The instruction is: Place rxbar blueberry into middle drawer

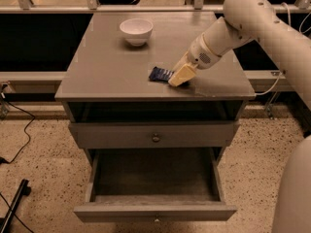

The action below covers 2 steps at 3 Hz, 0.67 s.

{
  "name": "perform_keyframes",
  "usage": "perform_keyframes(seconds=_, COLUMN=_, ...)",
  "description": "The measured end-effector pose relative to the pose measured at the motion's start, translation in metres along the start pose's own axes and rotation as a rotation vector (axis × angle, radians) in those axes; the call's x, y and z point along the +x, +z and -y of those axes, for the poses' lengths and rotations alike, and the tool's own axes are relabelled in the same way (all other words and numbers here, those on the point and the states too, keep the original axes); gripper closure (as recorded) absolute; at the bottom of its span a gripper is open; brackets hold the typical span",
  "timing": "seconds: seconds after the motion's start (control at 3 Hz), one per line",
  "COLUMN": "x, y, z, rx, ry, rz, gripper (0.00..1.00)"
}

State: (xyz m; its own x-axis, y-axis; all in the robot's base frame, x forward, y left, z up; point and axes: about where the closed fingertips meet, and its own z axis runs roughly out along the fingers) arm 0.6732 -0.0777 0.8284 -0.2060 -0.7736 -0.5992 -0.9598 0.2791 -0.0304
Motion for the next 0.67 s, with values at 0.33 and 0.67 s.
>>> perform_keyframes(seconds=0.33, x=0.000, y=-0.002, z=-0.002, rx=-0.001, ry=-0.003, rz=0.012, gripper=1.00)
perform_keyframes(seconds=0.67, x=-0.004, y=-0.034, z=-0.031, rx=0.014, ry=-0.074, rz=0.121, gripper=1.00)
